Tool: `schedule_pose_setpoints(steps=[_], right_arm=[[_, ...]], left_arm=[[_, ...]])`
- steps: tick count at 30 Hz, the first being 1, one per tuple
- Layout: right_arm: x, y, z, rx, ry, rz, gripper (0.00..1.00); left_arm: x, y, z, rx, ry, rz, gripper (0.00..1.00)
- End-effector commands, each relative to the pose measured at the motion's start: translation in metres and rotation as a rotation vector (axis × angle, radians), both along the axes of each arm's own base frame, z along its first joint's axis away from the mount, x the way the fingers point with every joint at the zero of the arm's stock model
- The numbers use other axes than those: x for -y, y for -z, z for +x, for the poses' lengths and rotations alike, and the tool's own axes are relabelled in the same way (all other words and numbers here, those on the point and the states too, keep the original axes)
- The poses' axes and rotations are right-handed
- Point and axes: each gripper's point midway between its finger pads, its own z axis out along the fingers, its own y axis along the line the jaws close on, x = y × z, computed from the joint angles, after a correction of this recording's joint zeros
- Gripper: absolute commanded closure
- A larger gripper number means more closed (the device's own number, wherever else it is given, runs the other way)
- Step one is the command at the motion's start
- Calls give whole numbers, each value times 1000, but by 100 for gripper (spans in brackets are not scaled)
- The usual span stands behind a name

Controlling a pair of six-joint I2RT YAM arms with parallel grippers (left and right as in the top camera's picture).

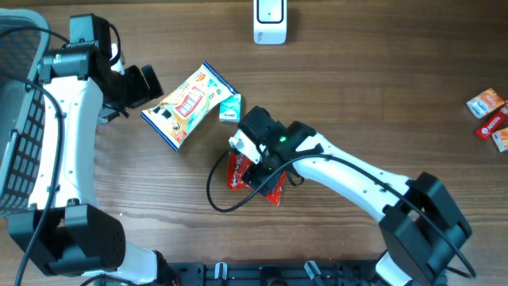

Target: Scan the item barcode

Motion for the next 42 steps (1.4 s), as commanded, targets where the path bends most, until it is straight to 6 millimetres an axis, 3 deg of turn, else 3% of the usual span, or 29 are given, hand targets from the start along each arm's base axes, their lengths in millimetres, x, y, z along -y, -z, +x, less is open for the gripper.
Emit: schedule_pose_setpoints(steps=[1,6,10,12,14,15,20,24,29,31,34,37,40,42], right_arm=[[3,27,-6,-46,-26,-51,15],[-4,30,-3,-50,-6,-21,50],[-5,30,-2,-45,-5,-18,52],[-5,31,-2,-47,-5,-20,65],[-5,35,-2,-55,6,-24,89],[-5,35,-1,-58,29,-21,96],[-22,28,2,-103,93,85,96],[-35,7,13,-202,114,264,96],[-24,-18,40,-301,189,460,96],[-17,-39,50,-366,182,619,96],[7,-87,75,-450,191,933,96],[43,-134,95,-472,158,1216,96],[75,-161,105,-480,144,1373,96],[91,-162,115,-499,218,1377,96]], left_arm=[[-2,5,-1,-14,-12,3,0],[-2,5,-1,-14,-12,3,0],[-2,5,-1,-14,-12,3,0],[-2,5,-1,-14,-12,3,0],[-2,5,-1,-14,-12,3,0],[-2,5,-1,-14,-12,3,0],[-2,5,-1,-14,-13,3,0],[-2,5,-1,-14,-13,3,0],[-2,5,-1,-14,-12,3,0],[-2,5,-1,-15,-12,3,0],[-2,5,-1,-14,-12,3,0],[-2,5,-1,-15,-12,3,0],[-2,5,-1,-15,-12,3,0],[-2,5,-1,-15,-12,3,0]])
